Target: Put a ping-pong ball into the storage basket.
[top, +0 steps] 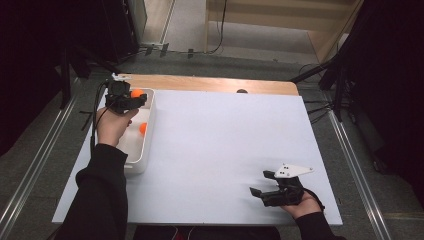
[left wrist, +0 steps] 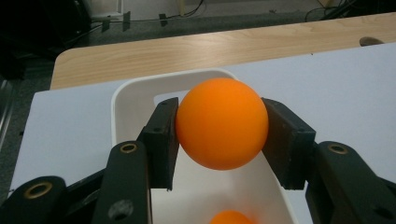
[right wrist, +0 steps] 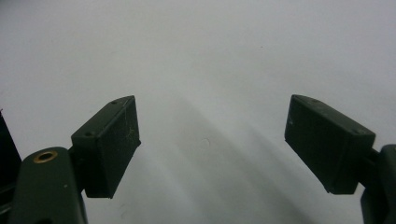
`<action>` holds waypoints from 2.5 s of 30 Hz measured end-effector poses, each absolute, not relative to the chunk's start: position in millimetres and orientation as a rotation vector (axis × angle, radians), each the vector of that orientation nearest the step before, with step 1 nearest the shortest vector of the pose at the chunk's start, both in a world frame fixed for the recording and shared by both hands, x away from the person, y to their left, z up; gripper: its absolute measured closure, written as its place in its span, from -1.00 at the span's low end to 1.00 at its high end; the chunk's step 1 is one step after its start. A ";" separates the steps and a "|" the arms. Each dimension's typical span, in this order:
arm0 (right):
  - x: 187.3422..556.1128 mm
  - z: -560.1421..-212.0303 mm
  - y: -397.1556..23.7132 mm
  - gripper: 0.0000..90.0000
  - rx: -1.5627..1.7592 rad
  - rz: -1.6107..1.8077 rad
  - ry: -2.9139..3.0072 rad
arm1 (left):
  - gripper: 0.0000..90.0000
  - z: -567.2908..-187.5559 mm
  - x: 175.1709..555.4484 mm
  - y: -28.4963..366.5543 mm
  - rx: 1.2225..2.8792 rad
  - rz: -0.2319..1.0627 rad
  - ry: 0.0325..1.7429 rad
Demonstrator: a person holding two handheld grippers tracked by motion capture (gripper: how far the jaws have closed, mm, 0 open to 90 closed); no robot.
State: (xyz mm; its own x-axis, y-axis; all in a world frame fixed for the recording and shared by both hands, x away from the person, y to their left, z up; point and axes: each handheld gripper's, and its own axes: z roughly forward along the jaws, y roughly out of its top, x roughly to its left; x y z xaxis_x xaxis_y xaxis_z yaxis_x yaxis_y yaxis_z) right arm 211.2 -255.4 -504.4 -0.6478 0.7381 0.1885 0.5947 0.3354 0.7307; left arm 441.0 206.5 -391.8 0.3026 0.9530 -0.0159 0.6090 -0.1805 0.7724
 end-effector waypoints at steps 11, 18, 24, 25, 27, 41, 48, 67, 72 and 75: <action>208.9 -505.0 -256.3 -0.63 1.223 1.207 2.411 | 0.12 -396.7 450.8 205.4 1.894 0.628 1.404; 208.6 -504.9 -255.8 -0.64 1.211 1.201 2.412 | 0.12 -398.4 454.5 206.0 1.890 0.634 1.401; 208.4 -504.8 -255.2 -0.64 1.215 1.201 2.415 | 0.12 -402.5 457.7 207.2 1.890 0.622 1.416; 208.4 -504.9 -255.3 -0.64 1.214 1.201 2.415 | 0.12 -402.8 458.0 207.4 1.891 0.622 1.417; 208.4 -504.9 -255.3 -0.64 1.214 1.201 2.415 | 0.12 -403.5 459.0 208.0 1.886 0.616 1.417; 208.3 -504.8 -255.4 -0.64 1.212 1.199 2.417 | -0.27 -404.2 460.6 209.8 1.892 0.527 1.425; 209.4 -505.1 -254.5 -0.64 1.209 1.198 2.422 | -0.34 -399.2 454.5 205.4 1.936 0.484 1.379; 210.3 -503.7 -253.4 -0.63 1.194 1.196 2.429 | -0.45 -384.5 435.1 188.0 1.969 0.287 1.201; 211.1 -503.7 -253.0 -0.64 1.182 1.193 2.434 | -0.45 -381.7 429.7 182.4 1.984 0.245 1.163; 211.4 -503.7 -252.6 -0.64 1.184 1.194 2.434 | -0.45 -380.7 426.7 179.0 1.994 0.224 1.135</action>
